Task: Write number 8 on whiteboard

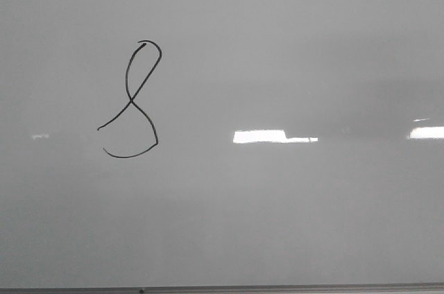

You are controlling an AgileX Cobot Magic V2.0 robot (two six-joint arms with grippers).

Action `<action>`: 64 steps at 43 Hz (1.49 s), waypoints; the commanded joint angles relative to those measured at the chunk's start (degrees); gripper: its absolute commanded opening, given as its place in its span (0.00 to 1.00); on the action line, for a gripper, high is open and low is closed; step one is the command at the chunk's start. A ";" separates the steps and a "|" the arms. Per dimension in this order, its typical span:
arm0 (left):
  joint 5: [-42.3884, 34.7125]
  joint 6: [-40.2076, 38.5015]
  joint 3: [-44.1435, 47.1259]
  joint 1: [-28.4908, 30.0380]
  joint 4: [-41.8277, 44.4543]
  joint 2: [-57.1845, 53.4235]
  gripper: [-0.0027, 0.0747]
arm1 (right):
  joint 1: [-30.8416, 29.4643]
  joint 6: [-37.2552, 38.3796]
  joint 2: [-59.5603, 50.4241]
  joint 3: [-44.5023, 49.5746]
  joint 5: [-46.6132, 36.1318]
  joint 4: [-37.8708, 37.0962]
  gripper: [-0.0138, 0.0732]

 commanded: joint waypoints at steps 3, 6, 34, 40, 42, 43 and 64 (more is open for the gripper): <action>-4.34 -0.61 0.79 0.04 -0.61 -0.74 0.01 | -0.37 0.14 0.08 -1.49 -3.23 0.95 0.08; -4.34 -0.61 0.79 0.04 -0.61 -0.74 0.01 | -0.37 0.14 0.08 -1.41 -3.62 0.95 0.08; -4.34 -0.61 0.79 0.04 -0.61 -0.74 0.01 | -11.53 15.03 -18.64 26.02 -15.27 -17.29 0.08; -4.34 -0.61 0.79 0.04 -0.61 -0.74 0.01 | -11.84 18.42 -20.29 27.89 -13.47 -20.48 0.08; -4.34 -0.61 0.79 0.04 -0.61 -0.74 0.01 | -11.84 19.30 -20.65 27.83 -12.38 -21.90 0.08; -4.34 -0.61 0.79 0.04 -0.61 -0.74 0.01 | -11.84 20.13 -20.93 27.83 -12.02 -22.99 0.08; -4.34 -0.61 0.79 0.04 -0.61 -0.74 0.01 | -11.84 23.29 -27.74 27.83 -10.48 -26.63 0.08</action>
